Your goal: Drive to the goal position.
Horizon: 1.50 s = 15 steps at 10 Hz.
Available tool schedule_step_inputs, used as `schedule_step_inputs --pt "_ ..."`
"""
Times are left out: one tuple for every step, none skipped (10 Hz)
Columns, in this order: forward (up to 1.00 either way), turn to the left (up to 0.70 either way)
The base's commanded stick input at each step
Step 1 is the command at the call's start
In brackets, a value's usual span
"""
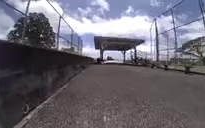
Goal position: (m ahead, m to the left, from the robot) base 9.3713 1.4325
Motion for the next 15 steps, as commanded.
schedule_step_inputs --pt "0.70 0.00" --pt "0.70 0.00" --pt "0.70 0.00" --pt "0.70 0.00" --pt "0.70 0.00" --pt "0.70 0.00" --pt "0.70 0.00" --pt "0.70 0.00" --pt "0.70 0.00" --pt "0.70 0.00" --pt "0.70 0.00" --pt "0.70 0.00" --pt "0.70 0.00" --pt "0.70 0.00" --pt "0.70 0.00"
